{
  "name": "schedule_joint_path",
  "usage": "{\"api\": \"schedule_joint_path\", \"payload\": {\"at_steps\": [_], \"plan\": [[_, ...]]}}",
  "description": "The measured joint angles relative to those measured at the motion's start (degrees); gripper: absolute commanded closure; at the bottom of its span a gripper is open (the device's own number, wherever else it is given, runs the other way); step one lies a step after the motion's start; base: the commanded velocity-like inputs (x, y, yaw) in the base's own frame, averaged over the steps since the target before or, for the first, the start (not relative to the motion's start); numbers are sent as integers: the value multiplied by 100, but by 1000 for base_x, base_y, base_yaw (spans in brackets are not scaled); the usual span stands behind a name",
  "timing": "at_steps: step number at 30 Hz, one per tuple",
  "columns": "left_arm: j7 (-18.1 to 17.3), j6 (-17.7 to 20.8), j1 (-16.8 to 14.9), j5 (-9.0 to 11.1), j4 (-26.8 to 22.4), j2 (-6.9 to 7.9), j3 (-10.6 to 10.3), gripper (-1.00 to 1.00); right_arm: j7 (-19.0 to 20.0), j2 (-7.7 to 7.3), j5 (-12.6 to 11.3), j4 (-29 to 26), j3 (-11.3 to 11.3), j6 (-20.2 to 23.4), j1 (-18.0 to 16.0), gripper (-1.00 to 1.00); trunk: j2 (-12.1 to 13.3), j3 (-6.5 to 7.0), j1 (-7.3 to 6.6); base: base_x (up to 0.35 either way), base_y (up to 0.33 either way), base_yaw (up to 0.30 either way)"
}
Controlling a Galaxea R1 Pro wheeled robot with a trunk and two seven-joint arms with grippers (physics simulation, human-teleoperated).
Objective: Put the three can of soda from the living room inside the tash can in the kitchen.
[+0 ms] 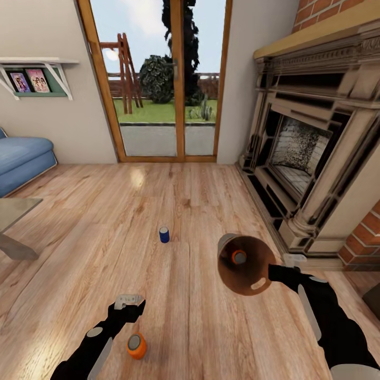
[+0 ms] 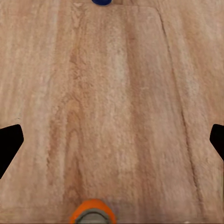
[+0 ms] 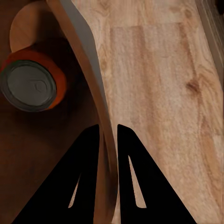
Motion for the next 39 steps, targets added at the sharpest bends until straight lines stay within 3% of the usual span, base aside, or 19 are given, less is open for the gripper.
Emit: {"api": "schedule_joint_path", "payload": {"at_steps": [1,2,4,7,9,10,12,18,19,21,24,39], "plan": [[57,911,-248,27,-44,11,4,-100,-13,-16,134,-15,132,176,-122,100,0,1,0,0,0,0],[170,1492,-577,29,-32,15,19,-100,0,-23,59,-29,188,236,-160,100,0,1,0,0,0,0],[344,2016,-970,27,14,4,61,-100,11,-15,-59,-37,233,281,-183,100,0,1,0,0,0,0],[771,2771,-1681,22,409,-14,197,-100,-16,-4,92,-25,316,299,-205,100,0,0,0,0,0,0],[1025,3072,-2131,29,958,-26,256,-100,-37,1,8,-25,408,320,-212,100,0,0,0,0,0,0],[1154,3192,-2453,46,1480,-36,287,-100,-56,-4,-13,-2,467,328,-218,100,0,0,0,0,0,0],[1233,3211,-2690,61,1896,-53,302,-100,-77,-13,47,11,500,324,-223,100,0,0,0,0,0,0],[1275,3210,-2809,54,2126,-62,296,-100,-84,-14,32,-32,513,327,-249,100,0,0,0,0,0,0],[1279,3213,-2827,44,2168,-63,291,-100,-79,-22,-27,97,496,359,-391,100,-38,-17,22,0,0,0],[1290,3223,-2831,40,2178,-64,289,-100,-91,-28,70,-50,482,380,-473,100,-119,-53,65,0,0,0],[1303,3248,-2836,34,2191,-64,289,-100,-53,-46,-40,-80,471,428,-542,100,-239,-107,131,0,0,0],[1382,3310,-2821,9,2213,-119,279,-100,-7,-5,45,-408,515,756,-610,100,-841,-377,461,0,0,0]]}}
